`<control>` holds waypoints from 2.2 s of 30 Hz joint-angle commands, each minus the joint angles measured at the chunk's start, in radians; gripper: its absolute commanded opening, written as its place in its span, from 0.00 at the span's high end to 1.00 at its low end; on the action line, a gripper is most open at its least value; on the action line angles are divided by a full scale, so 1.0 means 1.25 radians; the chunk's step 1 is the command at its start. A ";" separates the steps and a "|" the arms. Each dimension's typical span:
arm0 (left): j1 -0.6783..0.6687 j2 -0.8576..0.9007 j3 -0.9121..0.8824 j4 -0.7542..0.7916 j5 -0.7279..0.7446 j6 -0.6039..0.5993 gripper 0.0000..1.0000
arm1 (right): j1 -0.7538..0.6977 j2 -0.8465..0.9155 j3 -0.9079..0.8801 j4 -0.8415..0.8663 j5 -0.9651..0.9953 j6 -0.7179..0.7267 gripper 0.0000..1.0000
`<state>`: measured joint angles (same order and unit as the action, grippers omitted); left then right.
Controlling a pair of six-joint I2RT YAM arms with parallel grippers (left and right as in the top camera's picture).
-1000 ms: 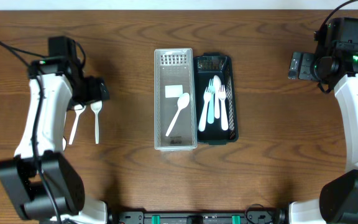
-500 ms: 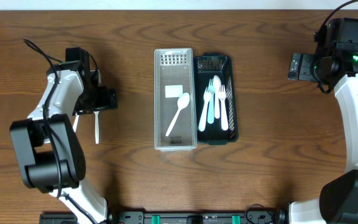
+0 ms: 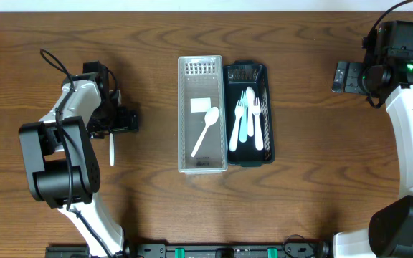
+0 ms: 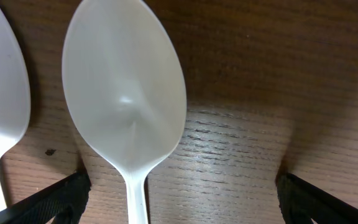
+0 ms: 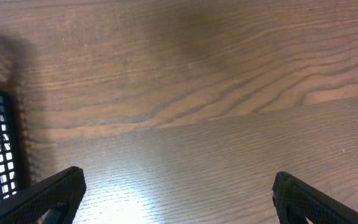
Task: Pack container
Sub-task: 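Return the left gripper to the spoons and grasp another spoon, then carry the spoon into the clear basket, release, and withdraw left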
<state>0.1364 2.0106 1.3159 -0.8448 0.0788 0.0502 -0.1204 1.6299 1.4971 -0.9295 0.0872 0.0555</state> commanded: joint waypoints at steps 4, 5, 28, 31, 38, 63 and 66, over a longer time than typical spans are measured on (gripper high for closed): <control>0.002 0.009 0.000 -0.007 -0.010 0.007 0.02 | -0.005 0.007 -0.001 -0.002 0.009 -0.010 0.01; 0.002 0.009 0.000 -0.009 -0.010 0.007 0.02 | -0.005 0.007 -0.001 -0.002 0.009 -0.010 0.01; 0.002 0.009 0.000 -0.035 -0.009 -0.002 0.68 | -0.005 0.007 -0.001 -0.003 0.008 -0.010 0.01; 0.002 0.009 0.001 -0.035 -0.009 -0.002 0.72 | -0.005 0.007 -0.001 -0.005 0.009 -0.010 0.01; 0.002 0.009 0.000 -0.035 -0.009 -0.002 0.81 | -0.005 0.007 -0.001 -0.005 0.009 -0.010 0.01; -0.147 -0.131 0.257 -0.276 -0.013 -0.032 0.94 | -0.005 0.007 -0.001 -0.001 0.008 -0.010 0.01; -0.235 -0.185 0.279 -0.268 -0.013 -0.070 0.94 | -0.005 0.007 -0.001 -0.001 0.009 -0.010 0.01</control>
<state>-0.0654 1.8645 1.6238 -1.1725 0.0639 0.0158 -0.1204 1.6299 1.4967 -0.9306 0.0872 0.0555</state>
